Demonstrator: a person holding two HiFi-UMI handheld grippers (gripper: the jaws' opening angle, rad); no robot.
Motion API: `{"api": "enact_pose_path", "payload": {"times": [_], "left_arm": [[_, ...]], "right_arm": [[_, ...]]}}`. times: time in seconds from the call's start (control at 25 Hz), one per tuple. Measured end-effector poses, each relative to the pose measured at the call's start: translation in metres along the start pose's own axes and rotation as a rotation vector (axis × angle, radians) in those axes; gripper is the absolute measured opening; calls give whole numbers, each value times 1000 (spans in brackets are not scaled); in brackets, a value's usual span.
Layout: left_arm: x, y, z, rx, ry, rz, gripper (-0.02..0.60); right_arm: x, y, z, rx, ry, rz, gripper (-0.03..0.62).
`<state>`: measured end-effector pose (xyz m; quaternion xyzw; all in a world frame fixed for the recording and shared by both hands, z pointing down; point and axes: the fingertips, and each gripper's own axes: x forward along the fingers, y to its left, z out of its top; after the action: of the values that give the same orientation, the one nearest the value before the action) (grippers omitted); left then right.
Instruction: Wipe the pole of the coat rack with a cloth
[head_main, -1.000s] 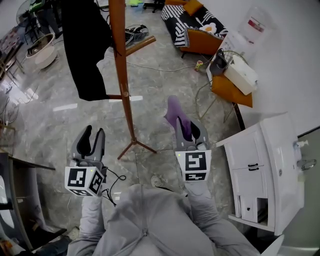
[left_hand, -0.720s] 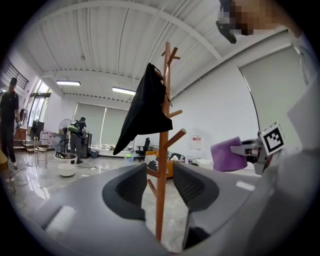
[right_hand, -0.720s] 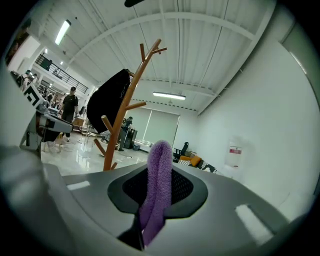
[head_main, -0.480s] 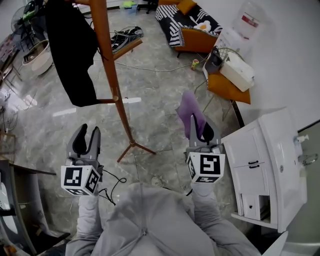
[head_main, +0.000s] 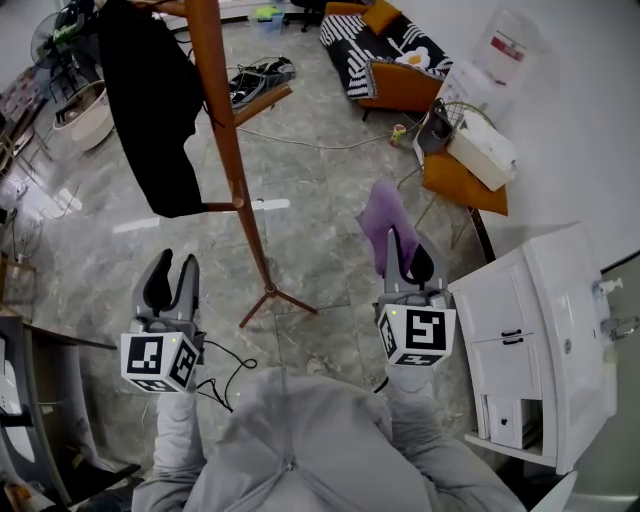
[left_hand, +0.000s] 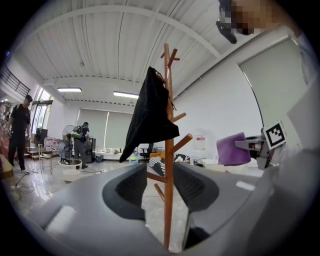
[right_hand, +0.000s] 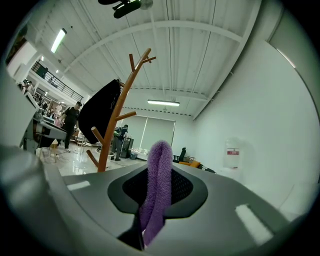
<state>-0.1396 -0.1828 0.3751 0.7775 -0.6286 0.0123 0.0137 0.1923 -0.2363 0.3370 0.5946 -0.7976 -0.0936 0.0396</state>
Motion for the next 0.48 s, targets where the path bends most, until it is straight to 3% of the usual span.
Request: {"api": "enact_pose_path", "payload": {"times": [0.48], "left_arm": [[-2,9,4,5,-3,29,169]], "right_arm": [[9,7,1,-1,-2,23,54]]}}
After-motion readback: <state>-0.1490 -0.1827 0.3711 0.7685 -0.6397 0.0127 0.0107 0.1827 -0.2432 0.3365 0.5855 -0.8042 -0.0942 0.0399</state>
